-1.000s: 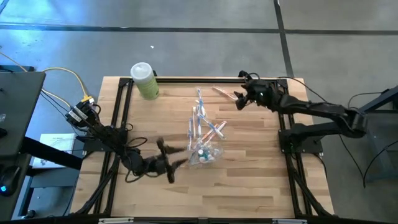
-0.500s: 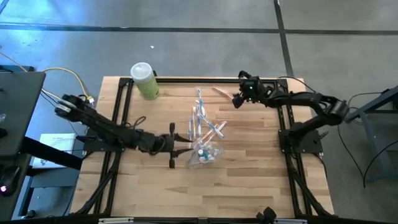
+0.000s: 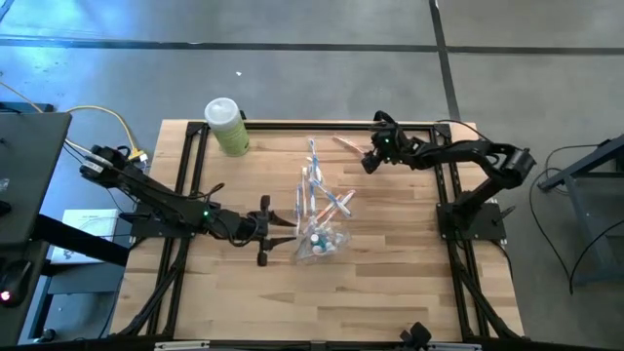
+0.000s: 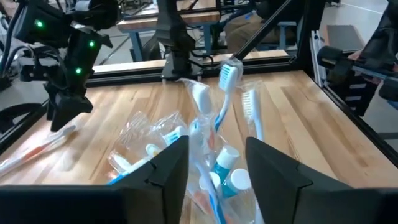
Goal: Pick & Place toothbrushing station
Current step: Put the orange toothbrush into the transparent organizer
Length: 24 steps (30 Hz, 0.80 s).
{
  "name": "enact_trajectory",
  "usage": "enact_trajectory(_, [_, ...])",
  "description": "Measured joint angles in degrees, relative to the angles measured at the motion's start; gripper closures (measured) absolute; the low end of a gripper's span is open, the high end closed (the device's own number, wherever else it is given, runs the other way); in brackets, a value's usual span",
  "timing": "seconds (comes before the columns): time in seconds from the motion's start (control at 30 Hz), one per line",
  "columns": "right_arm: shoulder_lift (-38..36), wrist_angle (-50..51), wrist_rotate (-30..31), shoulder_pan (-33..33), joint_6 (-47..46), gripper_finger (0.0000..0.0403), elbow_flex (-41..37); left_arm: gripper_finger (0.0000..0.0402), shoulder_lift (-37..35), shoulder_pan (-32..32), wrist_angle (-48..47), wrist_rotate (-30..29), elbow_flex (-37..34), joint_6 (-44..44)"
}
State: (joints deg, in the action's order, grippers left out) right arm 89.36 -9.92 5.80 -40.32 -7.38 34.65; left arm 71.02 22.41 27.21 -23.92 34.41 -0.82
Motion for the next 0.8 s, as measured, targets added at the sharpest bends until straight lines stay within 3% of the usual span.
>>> enact_trajectory(0.23, [0.0, 2.8, -0.2, 0.0, -0.1, 0.0159, 0.0, 0.0201, 0.0, 0.0, -0.1, 0.6, 0.0, -0.6])
enact_trajectory(0.43, [0.1, 8.6, 0.1, -0.1, -0.5, 0.0159, 0.0, 0.0197, 0.0, 0.1, 0.2, 0.6, 0.0, -4.0])
enact_trajectory(0.8, [5.4, 9.4, 0.4, 1.0, -0.7, 0.0173, 0.4, 0.0197, 0.0, 3.6, 0.2, 2.0, 0.0, -6.2])
